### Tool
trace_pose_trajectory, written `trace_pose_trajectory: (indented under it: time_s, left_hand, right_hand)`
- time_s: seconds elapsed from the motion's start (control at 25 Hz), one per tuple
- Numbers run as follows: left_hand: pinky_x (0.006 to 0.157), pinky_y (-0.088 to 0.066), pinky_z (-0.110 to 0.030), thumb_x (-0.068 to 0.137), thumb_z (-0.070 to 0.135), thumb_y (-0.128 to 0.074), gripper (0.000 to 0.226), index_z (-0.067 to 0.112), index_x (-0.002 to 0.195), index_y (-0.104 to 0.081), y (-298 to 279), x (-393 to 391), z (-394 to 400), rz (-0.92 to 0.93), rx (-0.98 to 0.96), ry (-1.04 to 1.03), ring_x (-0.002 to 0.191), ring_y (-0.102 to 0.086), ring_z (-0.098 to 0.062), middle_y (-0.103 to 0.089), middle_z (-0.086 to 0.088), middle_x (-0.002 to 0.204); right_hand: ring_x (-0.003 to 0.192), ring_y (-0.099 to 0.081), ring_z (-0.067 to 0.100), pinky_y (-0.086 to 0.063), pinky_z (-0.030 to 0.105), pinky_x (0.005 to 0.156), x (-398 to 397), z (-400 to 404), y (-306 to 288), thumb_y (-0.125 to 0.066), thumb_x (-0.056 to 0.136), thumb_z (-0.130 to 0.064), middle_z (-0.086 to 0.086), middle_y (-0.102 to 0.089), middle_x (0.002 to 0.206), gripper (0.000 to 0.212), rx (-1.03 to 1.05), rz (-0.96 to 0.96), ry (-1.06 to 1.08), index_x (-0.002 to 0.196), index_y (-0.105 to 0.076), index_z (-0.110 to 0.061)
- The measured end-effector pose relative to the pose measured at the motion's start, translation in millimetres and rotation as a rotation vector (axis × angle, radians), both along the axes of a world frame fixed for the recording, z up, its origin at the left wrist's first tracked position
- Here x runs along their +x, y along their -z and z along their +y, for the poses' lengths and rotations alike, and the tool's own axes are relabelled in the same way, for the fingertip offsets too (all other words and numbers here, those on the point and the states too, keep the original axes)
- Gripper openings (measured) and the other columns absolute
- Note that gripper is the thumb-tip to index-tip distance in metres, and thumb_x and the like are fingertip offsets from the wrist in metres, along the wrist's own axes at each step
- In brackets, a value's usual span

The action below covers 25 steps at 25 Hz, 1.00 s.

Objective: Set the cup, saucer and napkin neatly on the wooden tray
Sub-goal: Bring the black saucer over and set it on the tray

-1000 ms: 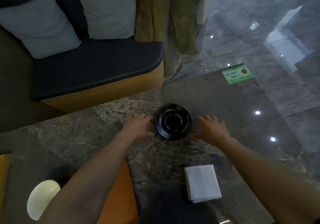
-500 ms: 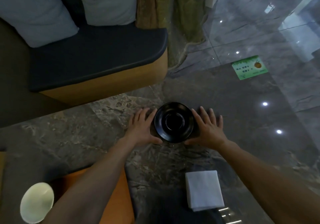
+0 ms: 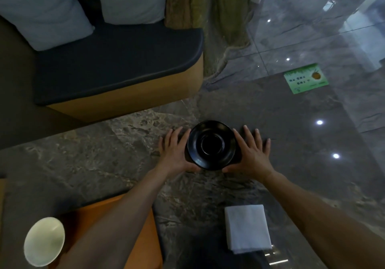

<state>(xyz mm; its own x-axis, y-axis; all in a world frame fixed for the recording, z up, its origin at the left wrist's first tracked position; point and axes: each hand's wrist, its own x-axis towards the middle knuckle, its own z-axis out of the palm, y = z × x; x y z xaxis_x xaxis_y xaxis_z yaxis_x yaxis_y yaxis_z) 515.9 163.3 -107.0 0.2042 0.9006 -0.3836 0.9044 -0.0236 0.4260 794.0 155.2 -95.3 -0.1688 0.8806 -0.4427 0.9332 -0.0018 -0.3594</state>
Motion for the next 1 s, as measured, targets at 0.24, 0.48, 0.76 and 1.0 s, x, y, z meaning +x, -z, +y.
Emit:
trace_pose_trajectory:
  time_s: [0.24, 0.48, 0.76, 1.0]
  left_hand:
    - [0.115, 0.0, -0.059, 0.046, 0.079, -0.073, 0.126, 0.039, 0.149, -0.012, -1.3, 1.1, -5.7, -0.018, 0.004, -0.032, 0.147, 0.004, -0.023, -0.008, 0.008, 0.159]
    - [0.114, -0.007, -0.055, 0.041, 0.091, -0.057, 0.126, 0.045, 0.148, -0.008, -17.2, 0.3, -37.0, -0.058, 0.027, -0.091, 0.147, 0.002, -0.019, -0.008, 0.013, 0.159]
    - [0.119, -0.012, -0.049, 0.043, 0.086, -0.065, 0.131, 0.034, 0.152, -0.013, -56.3, 4.7, -92.0, -0.044, 0.048, -0.165, 0.149, -0.004, -0.024, -0.015, 0.008, 0.16]
    - [0.117, -0.015, -0.051, 0.049, 0.083, -0.069, 0.127, 0.042, 0.15, -0.005, -89.9, 5.7, -150.8, -0.034, 0.102, -0.249, 0.149, -0.003, -0.019, -0.011, 0.013, 0.16]
  right_hand:
    - [0.141, 0.027, 0.031, 0.012, 0.066, 0.11, -0.2, -5.7, -11.0, -0.068, 0.051, -0.08, -0.004, 0.014, 0.161, 0.125, -0.022, 0.045, 0.015, 0.146, 0.008, -0.049]
    - [0.14, 0.03, 0.026, 0.013, 0.065, 0.11, 0.6, -22.9, -25.8, -0.07, 0.049, -0.08, -0.01, 0.013, 0.16, 0.129, -0.032, 0.051, -0.018, 0.144, 0.011, -0.049]
    - [0.139, 0.031, 0.025, 0.014, 0.062, 0.111, 3.0, -54.7, -59.1, -0.067, 0.054, -0.08, -0.009, 0.008, 0.161, 0.126, 0.047, 0.076, -0.155, 0.147, 0.01, -0.044]
    - [0.138, 0.033, 0.022, 0.019, 0.058, 0.11, 0.0, -81.9, -86.5, -0.06, 0.051, -0.088, -0.01, 0.005, 0.161, 0.125, 0.114, 0.124, -0.276, 0.143, 0.015, -0.049]
